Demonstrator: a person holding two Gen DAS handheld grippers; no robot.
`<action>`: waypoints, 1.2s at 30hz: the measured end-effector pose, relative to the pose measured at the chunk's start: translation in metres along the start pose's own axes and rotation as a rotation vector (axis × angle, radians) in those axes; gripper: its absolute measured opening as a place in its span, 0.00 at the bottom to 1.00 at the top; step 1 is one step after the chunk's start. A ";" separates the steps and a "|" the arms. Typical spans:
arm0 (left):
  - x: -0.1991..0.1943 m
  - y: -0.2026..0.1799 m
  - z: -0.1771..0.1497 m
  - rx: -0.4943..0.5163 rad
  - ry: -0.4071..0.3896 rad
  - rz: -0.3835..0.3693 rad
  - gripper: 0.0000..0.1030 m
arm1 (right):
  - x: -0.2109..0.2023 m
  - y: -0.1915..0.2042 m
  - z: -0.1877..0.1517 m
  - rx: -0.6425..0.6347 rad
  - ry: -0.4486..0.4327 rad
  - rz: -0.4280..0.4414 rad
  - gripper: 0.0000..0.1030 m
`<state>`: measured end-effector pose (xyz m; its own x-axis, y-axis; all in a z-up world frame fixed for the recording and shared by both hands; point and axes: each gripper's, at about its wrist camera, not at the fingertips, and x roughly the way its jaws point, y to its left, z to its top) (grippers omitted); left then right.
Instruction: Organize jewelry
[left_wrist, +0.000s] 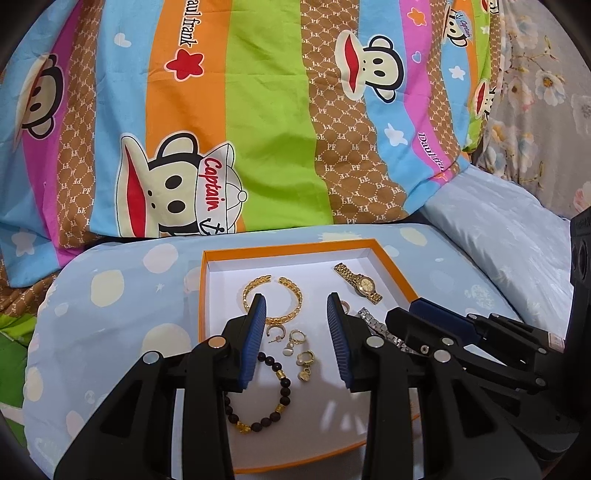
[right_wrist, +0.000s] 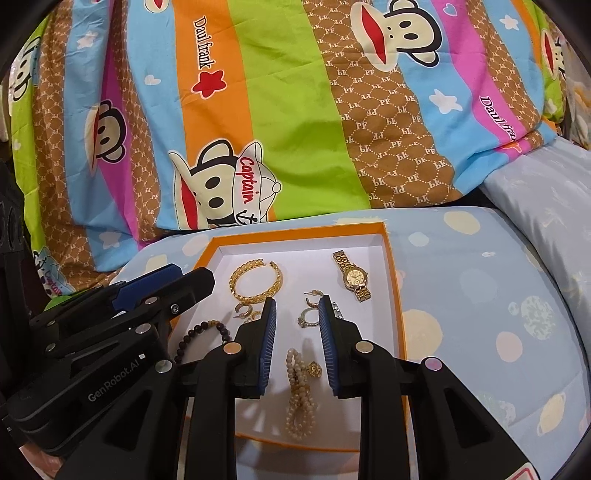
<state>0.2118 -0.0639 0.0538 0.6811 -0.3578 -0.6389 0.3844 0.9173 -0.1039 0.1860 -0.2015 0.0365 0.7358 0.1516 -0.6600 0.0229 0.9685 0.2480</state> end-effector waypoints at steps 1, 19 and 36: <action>-0.001 -0.001 0.000 0.000 -0.001 0.000 0.32 | -0.002 0.000 0.000 0.003 -0.002 0.001 0.23; -0.003 0.026 -0.020 -0.066 0.051 0.021 0.36 | 0.003 -0.009 -0.025 0.021 0.055 0.000 0.23; 0.010 0.023 -0.050 -0.017 0.088 0.080 0.40 | 0.017 0.001 -0.043 -0.036 0.097 -0.034 0.23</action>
<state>0.1966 -0.0382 0.0068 0.6511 -0.2674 -0.7103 0.3201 0.9453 -0.0625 0.1697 -0.1898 -0.0053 0.6663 0.1355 -0.7333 0.0206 0.9796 0.1998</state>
